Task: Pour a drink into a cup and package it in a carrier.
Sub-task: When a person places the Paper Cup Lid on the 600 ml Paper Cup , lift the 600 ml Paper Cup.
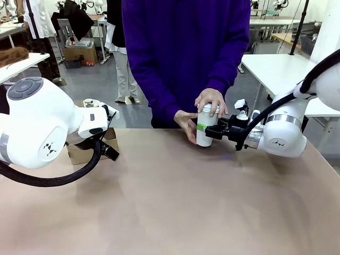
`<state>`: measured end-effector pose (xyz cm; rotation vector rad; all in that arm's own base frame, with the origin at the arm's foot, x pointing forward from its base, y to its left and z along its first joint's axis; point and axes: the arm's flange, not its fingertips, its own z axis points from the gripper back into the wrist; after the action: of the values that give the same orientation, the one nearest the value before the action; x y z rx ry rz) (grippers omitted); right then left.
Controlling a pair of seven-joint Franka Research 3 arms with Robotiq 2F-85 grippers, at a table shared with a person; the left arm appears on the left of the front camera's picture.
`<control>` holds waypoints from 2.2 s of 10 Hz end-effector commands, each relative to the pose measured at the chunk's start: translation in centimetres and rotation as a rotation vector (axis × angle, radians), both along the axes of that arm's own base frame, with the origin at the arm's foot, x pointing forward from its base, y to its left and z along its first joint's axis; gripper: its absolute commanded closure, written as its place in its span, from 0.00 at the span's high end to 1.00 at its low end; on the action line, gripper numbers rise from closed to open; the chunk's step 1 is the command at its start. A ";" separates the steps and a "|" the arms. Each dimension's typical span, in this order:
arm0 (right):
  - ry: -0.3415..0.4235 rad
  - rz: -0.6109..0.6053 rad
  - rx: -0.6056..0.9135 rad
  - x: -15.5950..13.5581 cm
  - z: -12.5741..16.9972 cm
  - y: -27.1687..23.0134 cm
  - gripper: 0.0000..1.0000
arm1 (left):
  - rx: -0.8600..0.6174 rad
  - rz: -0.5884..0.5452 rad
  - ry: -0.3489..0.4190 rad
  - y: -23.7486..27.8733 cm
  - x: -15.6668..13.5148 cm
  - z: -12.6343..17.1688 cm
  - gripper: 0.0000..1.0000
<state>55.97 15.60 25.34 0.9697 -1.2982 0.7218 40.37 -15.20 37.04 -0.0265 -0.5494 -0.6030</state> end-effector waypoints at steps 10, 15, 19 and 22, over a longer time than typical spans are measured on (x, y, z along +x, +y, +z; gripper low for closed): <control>-0.012 0.000 0.005 -0.1 0.8 0.2 0.80 | -0.003 0.001 0.000 0.1 0.0 0.0 1.00; -0.020 0.003 -0.013 -1.3 5.5 -0.2 0.80 | -0.003 0.001 0.000 0.1 0.0 0.0 1.00; -0.008 0.075 -0.031 -3.5 17.0 -0.1 0.80 | -0.003 0.001 0.000 0.1 0.0 0.0 1.00; -0.010 0.180 -0.063 -8.3 24.2 -0.1 0.80 | -0.003 0.001 0.000 0.1 0.0 0.0 1.00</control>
<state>49.55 15.91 48.24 1.0204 -1.2592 0.8825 40.38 -15.22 37.05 -0.0266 -0.5497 -0.6034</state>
